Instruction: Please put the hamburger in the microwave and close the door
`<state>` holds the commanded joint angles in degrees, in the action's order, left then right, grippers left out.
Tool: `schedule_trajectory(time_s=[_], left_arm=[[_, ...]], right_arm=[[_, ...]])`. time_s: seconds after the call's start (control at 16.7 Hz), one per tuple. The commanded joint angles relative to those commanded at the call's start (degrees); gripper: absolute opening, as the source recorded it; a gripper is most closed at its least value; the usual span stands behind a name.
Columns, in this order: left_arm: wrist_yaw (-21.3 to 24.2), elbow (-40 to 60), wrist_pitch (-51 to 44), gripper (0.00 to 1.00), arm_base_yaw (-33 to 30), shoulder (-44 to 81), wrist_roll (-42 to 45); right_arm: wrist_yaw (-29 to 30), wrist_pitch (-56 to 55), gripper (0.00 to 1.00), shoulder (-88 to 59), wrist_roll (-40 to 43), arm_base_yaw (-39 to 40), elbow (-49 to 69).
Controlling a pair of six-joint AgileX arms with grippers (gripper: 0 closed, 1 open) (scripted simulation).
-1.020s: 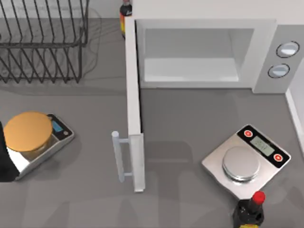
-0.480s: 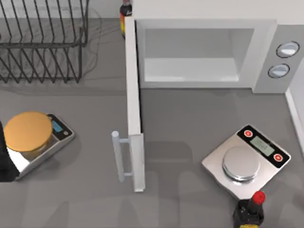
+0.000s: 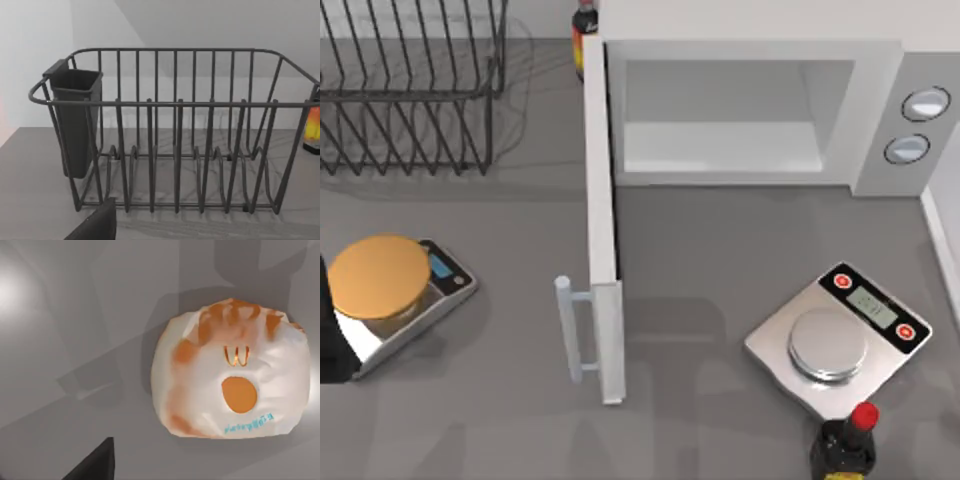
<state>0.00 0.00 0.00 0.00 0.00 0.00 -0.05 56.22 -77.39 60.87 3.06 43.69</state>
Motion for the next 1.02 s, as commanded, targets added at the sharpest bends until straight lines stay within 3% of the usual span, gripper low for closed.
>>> schedule_trajectory(time_s=[0.24,0.6,0.96,1.02], left_arm=[[0.0,0.0,0.0,1.0,0.0,0.0,0.0],[0.0,0.0,0.0,1.0,0.0,0.0,0.0],[0.0,0.0,0.0,1.0,0.0,0.0,0.0],[0.0,0.0,0.0,1.0,0.0,0.0,0.0]], right_arm=[[0.0,-4.13,1.0,-2.27,-0.03,0.19,-2.35],[-0.01,-20.61,1.0,-10.19,-0.33,0.38,-9.95],[-0.01,-22.88,1.0,-11.74,-0.32,0.41,-11.29],[-0.01,-22.88,0.92,-11.74,-0.32,0.41,-11.29]])
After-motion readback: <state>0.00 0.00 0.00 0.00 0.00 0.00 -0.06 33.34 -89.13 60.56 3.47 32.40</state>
